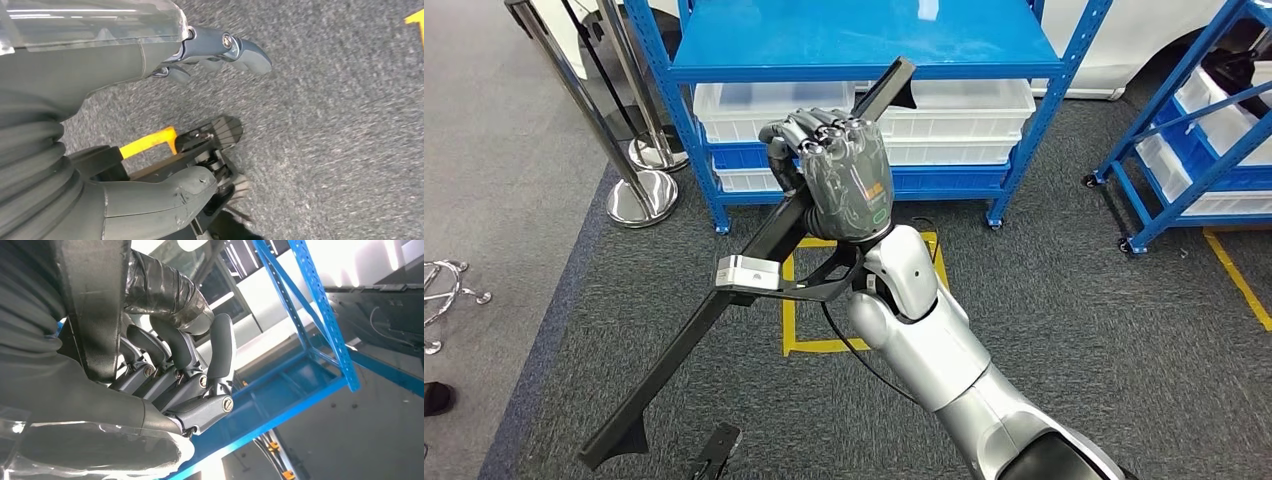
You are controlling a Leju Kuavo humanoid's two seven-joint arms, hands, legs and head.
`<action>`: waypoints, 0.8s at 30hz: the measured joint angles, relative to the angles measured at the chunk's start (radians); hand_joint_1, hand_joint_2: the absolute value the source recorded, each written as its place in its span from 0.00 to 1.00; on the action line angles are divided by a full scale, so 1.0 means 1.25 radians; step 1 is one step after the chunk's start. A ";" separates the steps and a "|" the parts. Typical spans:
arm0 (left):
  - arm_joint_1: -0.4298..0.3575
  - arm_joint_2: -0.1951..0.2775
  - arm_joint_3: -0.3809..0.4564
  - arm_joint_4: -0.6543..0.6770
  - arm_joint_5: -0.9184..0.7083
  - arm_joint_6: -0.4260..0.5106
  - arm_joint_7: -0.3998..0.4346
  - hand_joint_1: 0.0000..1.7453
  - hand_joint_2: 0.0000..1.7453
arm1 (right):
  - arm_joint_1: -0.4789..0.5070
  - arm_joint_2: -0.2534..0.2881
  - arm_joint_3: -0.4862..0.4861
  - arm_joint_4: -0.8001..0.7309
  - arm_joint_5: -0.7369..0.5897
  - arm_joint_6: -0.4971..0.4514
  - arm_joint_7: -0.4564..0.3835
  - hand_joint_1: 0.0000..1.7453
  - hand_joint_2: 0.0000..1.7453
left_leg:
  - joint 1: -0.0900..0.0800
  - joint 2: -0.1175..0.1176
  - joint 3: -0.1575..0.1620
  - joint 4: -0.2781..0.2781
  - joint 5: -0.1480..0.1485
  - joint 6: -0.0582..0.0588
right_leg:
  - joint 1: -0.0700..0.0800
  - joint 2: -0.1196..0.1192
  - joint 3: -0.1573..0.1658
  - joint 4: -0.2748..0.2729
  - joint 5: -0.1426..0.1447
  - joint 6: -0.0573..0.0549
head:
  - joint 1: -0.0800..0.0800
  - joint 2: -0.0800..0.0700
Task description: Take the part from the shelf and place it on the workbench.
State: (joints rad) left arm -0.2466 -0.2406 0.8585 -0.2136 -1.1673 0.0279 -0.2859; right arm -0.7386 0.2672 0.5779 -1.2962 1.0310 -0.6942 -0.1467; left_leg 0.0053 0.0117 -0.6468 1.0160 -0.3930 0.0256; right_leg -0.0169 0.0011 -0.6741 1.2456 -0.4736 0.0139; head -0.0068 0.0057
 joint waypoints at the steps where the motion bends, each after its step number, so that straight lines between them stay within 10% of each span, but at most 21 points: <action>1: 0.000 0.000 0.000 0.000 0.002 0.002 -0.002 0.00 1.00 | 0.000 0.000 0.004 0.000 -0.004 0.001 0.001 1.00 1.00 | -0.001 -0.001 -0.011 0.005 0.007 -0.004 | 0.001 0.000 0.044 -0.057 -0.008 -0.002 | 0.000 0.000; 3: 0.001 -0.002 0.001 0.000 0.004 0.007 -0.006 0.00 1.00 | 0.001 0.000 0.012 -0.001 -0.010 0.001 0.002 1.00 1.00 | -0.002 -0.001 -0.022 0.009 0.021 -0.013 | 0.005 0.002 0.100 -0.141 -0.036 -0.008 | -0.001 0.000; 6: 0.006 -0.006 0.002 0.001 0.001 0.011 -0.004 0.00 1.00 | 0.005 -0.004 0.018 0.000 -0.013 0.000 0.003 1.00 1.00 | 0.003 -0.003 -0.032 0.003 0.036 -0.028 | 0.009 0.001 0.094 -0.165 -0.020 -0.027 | -0.001 0.000; 11: 0.013 -0.005 0.003 0.002 -0.002 0.008 0.005 0.00 1.00 | 0.010 -0.010 0.028 -0.001 -0.012 -0.001 0.007 1.00 1.00 | 0.007 -0.006 -0.078 0.179 -0.126 -0.040 | 0.009 -0.003 0.034 -0.170 0.036 -0.050 | -0.001 0.000; 13: 0.012 -0.002 0.003 0.002 0.001 0.010 0.002 0.00 1.00 | 0.014 -0.013 0.033 -0.001 -0.015 -0.001 0.008 1.00 1.00 | 0.006 -0.006 -0.064 0.231 -0.119 -0.040 | 0.011 -0.004 0.005 -0.168 0.059 -0.049 | -0.001 0.000; 15: 0.011 0.002 0.005 0.001 0.005 0.012 -0.003 0.00 1.00 | 0.017 -0.014 0.038 -0.004 -0.020 -0.001 0.007 1.00 1.00 | 0.006 -0.006 0.000 0.181 -0.078 -0.035 | 0.012 -0.003 -0.023 -0.166 0.081 -0.047 | -0.001 0.000; 18: 0.003 0.009 0.007 0.001 0.010 0.015 -0.009 0.00 1.00 | 0.017 -0.014 0.046 -0.013 -0.023 -0.001 0.002 1.00 1.00 | -0.002 -0.009 0.118 0.019 -0.100 -0.023 | 0.012 -0.003 -0.043 -0.167 0.110 -0.037 | -0.001 0.000; 21: -0.001 0.011 0.010 0.001 0.011 0.015 -0.010 0.00 1.00 | 0.017 -0.014 0.055 -0.017 -0.024 -0.002 0.000 1.00 1.00 | -0.005 -0.009 0.124 -0.018 -0.093 -0.008 | 0.009 -0.004 -0.043 -0.181 0.133 -0.023 | -0.001 0.000; 24: -0.003 0.012 0.012 0.001 0.011 0.015 -0.010 0.00 1.00 | 0.017 -0.016 0.058 -0.018 -0.027 -0.002 -0.001 1.00 1.00 | 0.001 -0.002 0.100 -0.030 -0.056 0.010 | 0.008 -0.001 -0.067 -0.118 0.043 -0.011 | 0.000 0.000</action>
State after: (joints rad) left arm -0.2502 -0.2254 0.8734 -0.2121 -1.1533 0.0472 -0.2979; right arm -0.7168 0.2468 0.6499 -1.3192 0.9968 -0.6971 -0.1479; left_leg 0.0059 0.0088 -0.5215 0.9787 -0.4628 0.0384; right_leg -0.0069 -0.0003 -0.7578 1.0983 -0.4196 -0.0003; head -0.0073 0.0057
